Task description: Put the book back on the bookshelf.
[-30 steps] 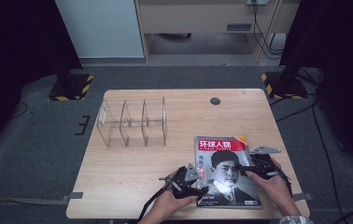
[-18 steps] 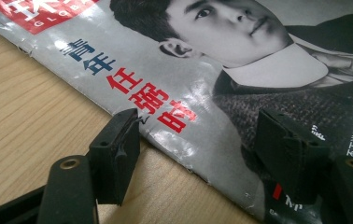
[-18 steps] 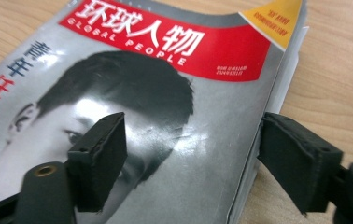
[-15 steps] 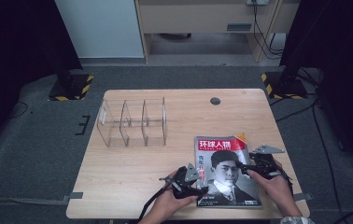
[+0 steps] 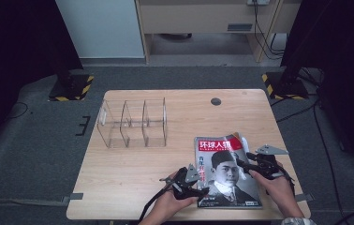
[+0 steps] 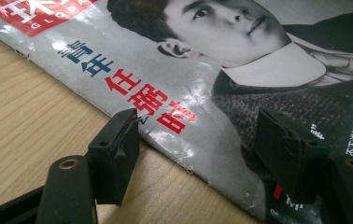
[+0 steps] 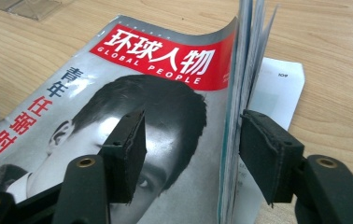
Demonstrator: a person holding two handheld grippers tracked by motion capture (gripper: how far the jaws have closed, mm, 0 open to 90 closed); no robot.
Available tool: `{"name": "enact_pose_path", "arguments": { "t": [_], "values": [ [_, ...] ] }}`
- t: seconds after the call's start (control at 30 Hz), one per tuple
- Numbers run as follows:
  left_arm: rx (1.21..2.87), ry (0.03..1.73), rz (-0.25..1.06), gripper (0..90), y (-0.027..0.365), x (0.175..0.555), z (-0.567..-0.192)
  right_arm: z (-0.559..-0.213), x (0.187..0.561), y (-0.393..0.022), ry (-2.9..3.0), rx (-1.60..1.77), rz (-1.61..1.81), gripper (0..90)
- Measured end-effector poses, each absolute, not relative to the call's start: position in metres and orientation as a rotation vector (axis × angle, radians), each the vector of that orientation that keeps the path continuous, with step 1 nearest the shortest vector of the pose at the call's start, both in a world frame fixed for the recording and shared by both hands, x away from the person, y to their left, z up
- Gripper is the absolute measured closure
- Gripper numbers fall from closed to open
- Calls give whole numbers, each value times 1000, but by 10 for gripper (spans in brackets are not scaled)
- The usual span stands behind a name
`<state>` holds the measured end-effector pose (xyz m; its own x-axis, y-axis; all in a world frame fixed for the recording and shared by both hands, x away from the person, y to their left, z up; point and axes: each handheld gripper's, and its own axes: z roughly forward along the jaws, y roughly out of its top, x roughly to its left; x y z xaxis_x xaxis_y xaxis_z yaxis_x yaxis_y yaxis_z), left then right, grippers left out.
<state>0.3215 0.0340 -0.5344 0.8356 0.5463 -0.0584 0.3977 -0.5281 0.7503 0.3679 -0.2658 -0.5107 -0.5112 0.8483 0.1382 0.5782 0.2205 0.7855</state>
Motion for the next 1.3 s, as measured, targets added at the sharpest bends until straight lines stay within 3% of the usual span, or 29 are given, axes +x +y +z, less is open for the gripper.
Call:
{"name": "enact_pose_path", "arguments": {
  "t": [0.97,1.3],
  "values": [
    [2206,682,227,304,34,323,-534,-507,365,-261,2221,1228,1206,524],
    [2208,680,226,304,34,323,-533,-513,367,-254,2228,1232,1116,469]
  ]
}}
